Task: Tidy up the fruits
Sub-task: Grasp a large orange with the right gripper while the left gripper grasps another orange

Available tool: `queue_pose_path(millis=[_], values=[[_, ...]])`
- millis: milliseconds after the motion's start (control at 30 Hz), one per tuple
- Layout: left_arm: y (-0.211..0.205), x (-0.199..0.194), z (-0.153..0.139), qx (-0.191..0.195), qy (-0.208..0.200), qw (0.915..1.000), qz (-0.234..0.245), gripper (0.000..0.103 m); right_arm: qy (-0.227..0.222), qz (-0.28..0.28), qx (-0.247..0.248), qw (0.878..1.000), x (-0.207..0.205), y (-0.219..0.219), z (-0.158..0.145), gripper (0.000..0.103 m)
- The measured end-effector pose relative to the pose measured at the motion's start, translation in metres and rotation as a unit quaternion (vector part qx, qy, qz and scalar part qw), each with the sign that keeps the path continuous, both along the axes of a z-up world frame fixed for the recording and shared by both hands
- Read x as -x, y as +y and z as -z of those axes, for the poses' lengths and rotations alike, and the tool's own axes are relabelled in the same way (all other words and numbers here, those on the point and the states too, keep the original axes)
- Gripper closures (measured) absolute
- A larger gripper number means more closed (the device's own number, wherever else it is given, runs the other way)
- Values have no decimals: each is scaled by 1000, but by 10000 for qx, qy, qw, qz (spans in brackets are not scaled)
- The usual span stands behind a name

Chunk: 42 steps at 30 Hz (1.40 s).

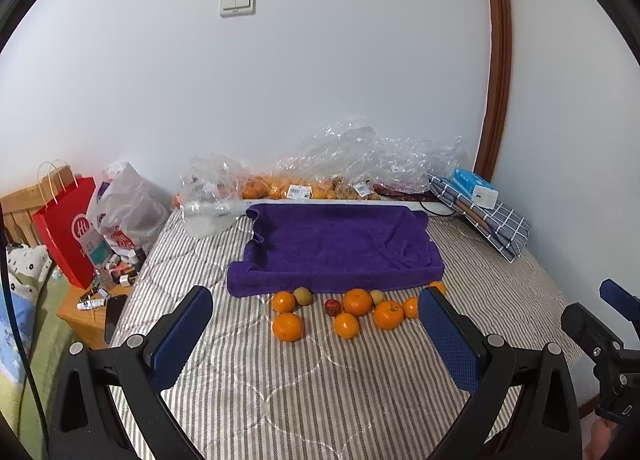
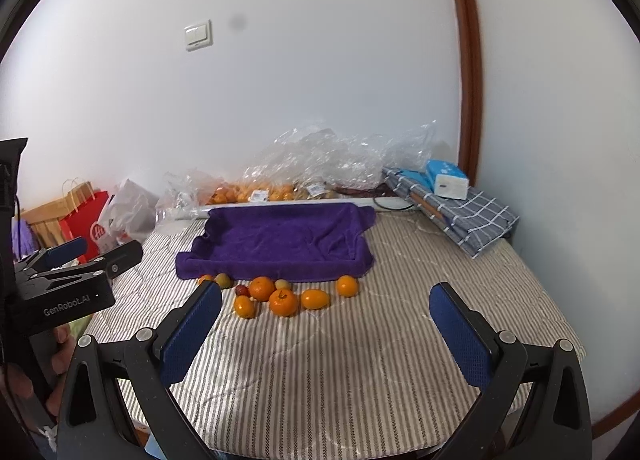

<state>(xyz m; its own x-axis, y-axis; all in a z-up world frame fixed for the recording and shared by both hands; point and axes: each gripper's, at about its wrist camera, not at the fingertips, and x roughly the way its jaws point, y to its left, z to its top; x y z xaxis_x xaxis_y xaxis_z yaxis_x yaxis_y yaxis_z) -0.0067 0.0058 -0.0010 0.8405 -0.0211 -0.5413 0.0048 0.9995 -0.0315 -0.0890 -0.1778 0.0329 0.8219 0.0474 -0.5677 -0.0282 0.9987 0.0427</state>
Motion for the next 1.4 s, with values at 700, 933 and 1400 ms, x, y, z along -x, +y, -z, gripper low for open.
queue_pose_path(millis=[700, 933, 1400], values=[[30, -56, 38, 57, 261, 9996, -45, 1, 257, -204, -96, 9994, -67, 1, 42, 0], [55, -86, 77, 146, 653, 9975, -215, 1, 609, 63, 225, 9979, -101, -16, 90, 8], [88, -117, 140, 309, 1236, 9915, -248, 8, 1500, -42, -166, 9885, -178, -35, 177, 47]])
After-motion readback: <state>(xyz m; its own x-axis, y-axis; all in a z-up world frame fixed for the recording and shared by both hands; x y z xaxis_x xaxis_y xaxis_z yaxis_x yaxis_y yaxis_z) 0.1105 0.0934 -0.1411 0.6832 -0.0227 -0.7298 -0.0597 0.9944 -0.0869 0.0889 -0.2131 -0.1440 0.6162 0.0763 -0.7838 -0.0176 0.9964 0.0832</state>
